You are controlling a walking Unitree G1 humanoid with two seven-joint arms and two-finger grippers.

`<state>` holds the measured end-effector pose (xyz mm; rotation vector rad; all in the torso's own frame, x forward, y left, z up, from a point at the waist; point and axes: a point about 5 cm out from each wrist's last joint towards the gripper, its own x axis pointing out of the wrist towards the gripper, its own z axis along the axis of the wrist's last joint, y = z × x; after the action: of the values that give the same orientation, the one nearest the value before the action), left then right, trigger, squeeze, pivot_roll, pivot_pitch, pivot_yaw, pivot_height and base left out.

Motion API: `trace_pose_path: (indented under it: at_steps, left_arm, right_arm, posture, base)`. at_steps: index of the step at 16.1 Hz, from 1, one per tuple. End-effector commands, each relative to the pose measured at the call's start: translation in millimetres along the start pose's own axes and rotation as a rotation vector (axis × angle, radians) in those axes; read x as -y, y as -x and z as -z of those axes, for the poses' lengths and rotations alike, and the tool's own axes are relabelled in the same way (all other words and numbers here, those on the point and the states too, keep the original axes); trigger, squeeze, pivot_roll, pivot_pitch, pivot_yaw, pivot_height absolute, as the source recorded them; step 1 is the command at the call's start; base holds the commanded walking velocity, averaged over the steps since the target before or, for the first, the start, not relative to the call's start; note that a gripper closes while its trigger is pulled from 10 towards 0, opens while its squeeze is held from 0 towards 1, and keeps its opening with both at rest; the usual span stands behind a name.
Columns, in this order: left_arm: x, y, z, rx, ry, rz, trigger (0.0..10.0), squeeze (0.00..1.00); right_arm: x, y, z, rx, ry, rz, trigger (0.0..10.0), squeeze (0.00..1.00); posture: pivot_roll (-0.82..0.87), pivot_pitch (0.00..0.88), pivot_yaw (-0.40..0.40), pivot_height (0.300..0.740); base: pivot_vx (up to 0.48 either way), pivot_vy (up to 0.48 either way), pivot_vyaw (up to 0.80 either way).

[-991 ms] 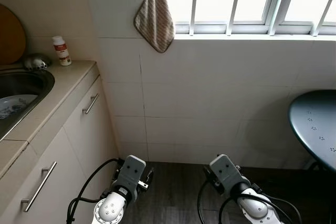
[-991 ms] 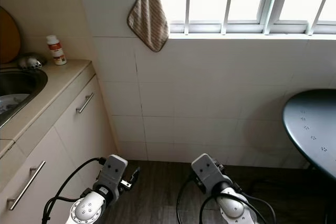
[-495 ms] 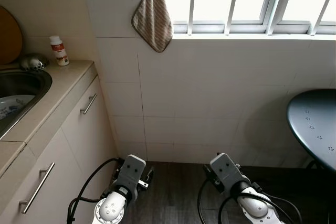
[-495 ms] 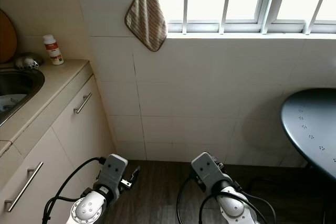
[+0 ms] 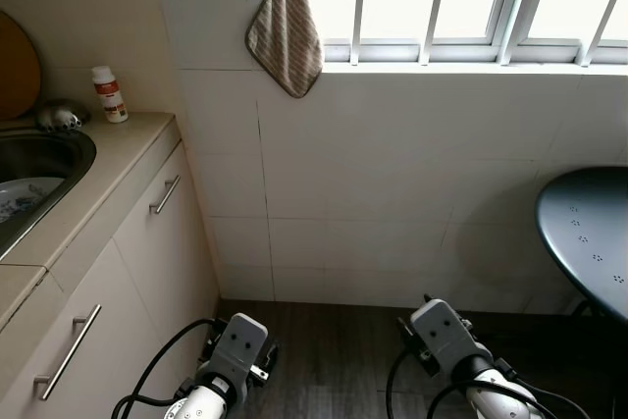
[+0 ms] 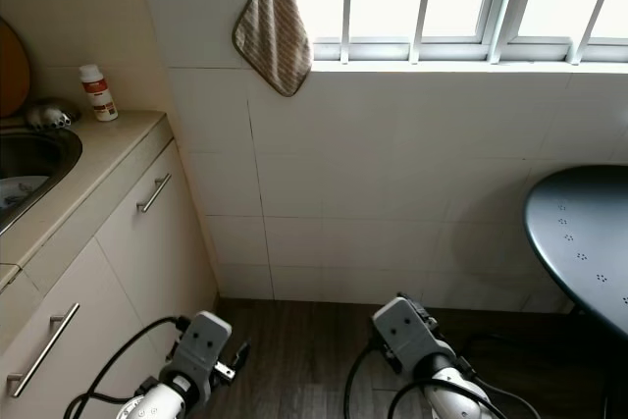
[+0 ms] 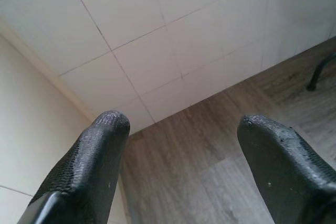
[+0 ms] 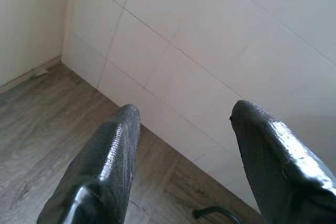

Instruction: Kitchen organization

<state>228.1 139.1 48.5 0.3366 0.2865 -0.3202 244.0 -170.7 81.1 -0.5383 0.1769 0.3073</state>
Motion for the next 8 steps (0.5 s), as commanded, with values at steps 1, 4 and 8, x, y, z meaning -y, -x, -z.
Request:
trace_pose_path:
  at_steps: [1, 4, 8]
  left_arm:
    - [-3.6, -3.5, -6.1, 0.035, 0.015, -0.013, 10.0, 0.00]
    - [-4.4, -4.7, -6.9, 0.032, 0.016, -0.013, 10.0, 0.00]
    - [-4.6, -5.2, -8.3, 0.042, 0.027, -0.014, 10.0, 0.00]
  right_arm:
    - [0.7, -4.1, -1.8, 0.004, -0.016, 0.017, 10.0, 0.00]
    - [-0.9, -6.1, -2.5, 0.001, -0.022, 0.015, 10.0, 0.00]
    - [-1.1, -5.5, -2.3, -0.002, -0.038, 0.014, 10.0, 0.00]
  posture:
    - [-0.03, 0.000, 0.000, 0.740]
    - [-0.03, 0.000, 0.000, 0.740]
    - [-0.03, 0.000, 0.002, 0.740]
  base:
    - [0.000, 0.000, 0.00]
    - [0.000, 0.000, 0.00]
    - [0.000, 0.000, 0.00]
